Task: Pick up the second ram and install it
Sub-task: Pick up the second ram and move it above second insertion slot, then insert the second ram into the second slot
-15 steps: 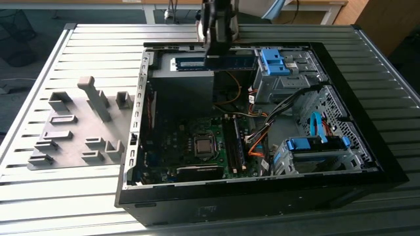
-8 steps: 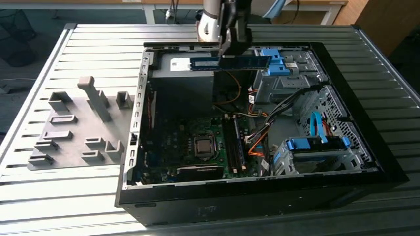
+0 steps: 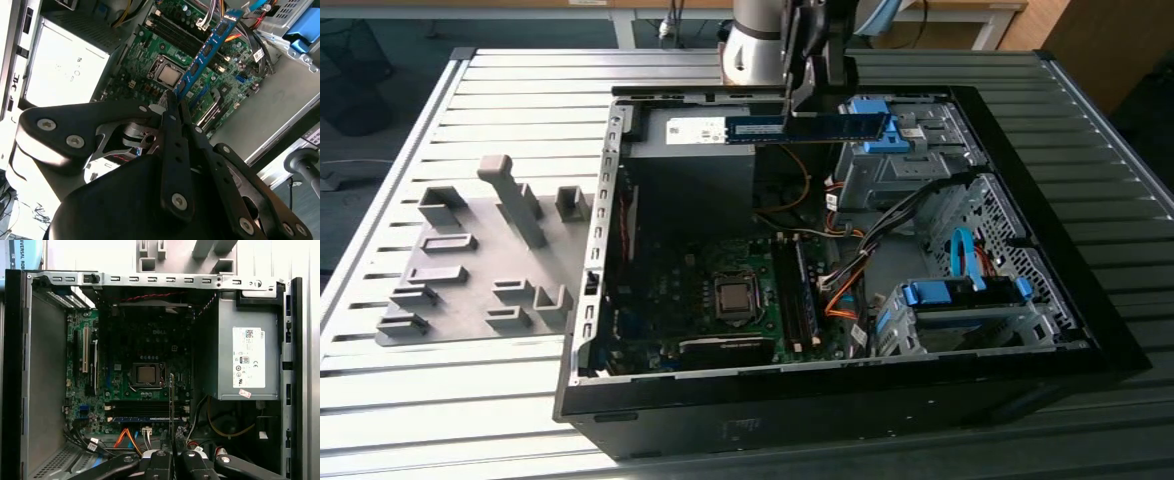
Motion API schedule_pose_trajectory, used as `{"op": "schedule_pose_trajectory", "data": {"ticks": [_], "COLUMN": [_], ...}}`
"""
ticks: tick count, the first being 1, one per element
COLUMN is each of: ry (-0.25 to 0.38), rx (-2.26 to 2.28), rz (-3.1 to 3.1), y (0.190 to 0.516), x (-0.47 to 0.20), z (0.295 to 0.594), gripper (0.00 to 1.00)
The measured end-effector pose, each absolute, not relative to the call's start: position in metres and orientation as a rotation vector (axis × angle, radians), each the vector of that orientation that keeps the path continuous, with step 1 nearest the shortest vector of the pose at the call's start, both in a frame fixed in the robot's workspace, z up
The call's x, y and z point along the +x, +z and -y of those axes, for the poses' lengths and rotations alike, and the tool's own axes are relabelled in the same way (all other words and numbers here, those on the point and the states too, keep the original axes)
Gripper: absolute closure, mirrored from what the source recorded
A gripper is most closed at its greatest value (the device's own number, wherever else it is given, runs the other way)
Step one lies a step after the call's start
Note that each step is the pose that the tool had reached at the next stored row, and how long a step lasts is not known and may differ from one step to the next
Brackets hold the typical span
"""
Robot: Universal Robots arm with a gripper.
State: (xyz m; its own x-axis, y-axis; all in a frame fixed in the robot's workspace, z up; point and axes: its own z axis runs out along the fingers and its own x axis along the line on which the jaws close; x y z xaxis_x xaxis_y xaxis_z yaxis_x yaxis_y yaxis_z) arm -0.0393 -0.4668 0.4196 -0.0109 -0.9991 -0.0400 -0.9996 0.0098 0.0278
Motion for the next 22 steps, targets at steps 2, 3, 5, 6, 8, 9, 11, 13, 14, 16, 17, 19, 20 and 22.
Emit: {"op": "schedule_pose_trajectory", "data": {"ticks": [2,3,5,6,8,9,11,13,14,16,17,19,20,22], "ry": [0.075,0.075,0.075,0.075,0.075,0.075,0.075,0.075,0.075,0.075,0.075,0.074,0.074,0.074], "rx": [-2.203,-2.203,-2.203,-2.203,-2.203,-2.203,-2.203,-2.202,-2.2,-2.19,-2.182,-2.165,-2.157,-2.14], "rz": [-2.226,-2.226,-2.226,-2.226,-2.226,-2.226,-2.226,-2.227,-2.229,-2.238,-2.246,-2.262,-2.27,-2.285], "y": [0.4196,0.4196,0.4196,0.4196,0.4196,0.4196,0.4196,0.4196,0.4196,0.4196,0.4195,0.4195,0.4195,0.4194], "x": [-0.0389,-0.0387,-0.0386,-0.0386,-0.0385,-0.0384,-0.0384,-0.0384,-0.0384,-0.0384,-0.0383,-0.0384,-0.0384,-0.0384], "z": [0.4668,0.4668,0.4668,0.4668,0.4668,0.4668,0.4668,0.4668,0.4668,0.4668,0.4668,0.4668,0.4668,0.4668], "gripper": [0.86,0.86,0.86,0.86,0.86,0.86,0.86,0.86,0.86,0.86,0.86,0.86,0.86,0.86]}}
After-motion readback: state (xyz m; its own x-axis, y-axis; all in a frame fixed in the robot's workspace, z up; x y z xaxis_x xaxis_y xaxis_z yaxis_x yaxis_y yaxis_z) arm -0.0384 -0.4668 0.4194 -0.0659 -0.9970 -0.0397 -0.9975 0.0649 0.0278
